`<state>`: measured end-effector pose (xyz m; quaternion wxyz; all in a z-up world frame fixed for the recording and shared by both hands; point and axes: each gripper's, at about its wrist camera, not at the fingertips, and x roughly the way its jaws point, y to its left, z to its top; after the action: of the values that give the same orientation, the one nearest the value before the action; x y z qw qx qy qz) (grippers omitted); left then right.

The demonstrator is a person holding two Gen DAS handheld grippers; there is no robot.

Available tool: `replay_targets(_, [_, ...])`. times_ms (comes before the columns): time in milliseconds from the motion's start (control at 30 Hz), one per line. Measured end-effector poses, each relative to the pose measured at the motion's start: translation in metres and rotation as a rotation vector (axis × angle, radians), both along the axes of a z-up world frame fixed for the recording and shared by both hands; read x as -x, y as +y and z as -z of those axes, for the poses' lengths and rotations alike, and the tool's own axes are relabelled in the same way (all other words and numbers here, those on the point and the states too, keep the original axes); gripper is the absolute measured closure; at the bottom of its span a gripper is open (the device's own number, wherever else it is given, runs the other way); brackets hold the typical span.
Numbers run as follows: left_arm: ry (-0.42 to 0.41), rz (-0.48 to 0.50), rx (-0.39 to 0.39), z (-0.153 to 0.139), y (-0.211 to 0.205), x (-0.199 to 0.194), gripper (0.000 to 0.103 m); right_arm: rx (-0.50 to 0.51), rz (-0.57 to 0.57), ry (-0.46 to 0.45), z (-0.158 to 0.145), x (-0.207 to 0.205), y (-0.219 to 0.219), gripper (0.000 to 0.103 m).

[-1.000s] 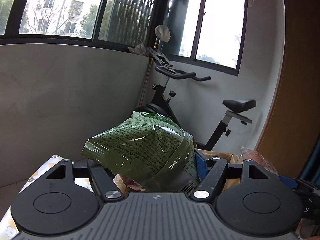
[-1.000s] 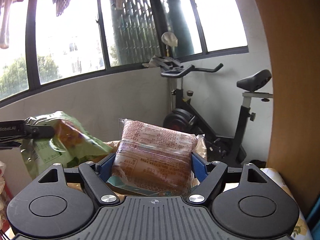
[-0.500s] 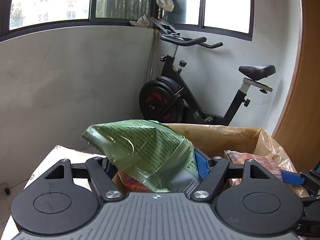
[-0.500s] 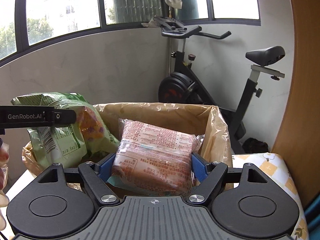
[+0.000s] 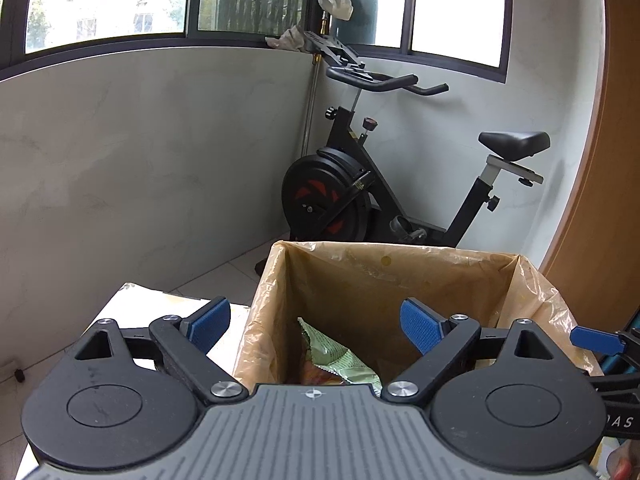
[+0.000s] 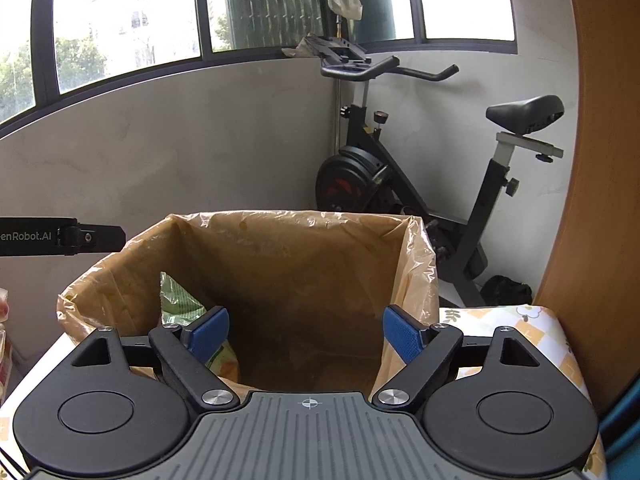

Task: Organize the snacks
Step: 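Withdraw both tools from the box back toward the snack pile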

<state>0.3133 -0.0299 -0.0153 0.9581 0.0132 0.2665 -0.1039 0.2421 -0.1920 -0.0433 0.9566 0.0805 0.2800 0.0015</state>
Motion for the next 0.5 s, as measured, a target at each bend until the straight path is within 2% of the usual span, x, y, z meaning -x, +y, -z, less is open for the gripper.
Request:
replay_targets(333, [-0.02, -0.027, 0.051, -0.031, 0.046, 0.045, 0.01, -0.04, 0.011, -0.05, -0.027, 0.047, -0.017, 0.021])
replay_targets(500, [-0.089, -0.035, 0.013, -0.031, 0.067, 0.089, 0.01, -0.008, 0.0, -0.069, -0.022, 0.075, -0.015, 0.021])
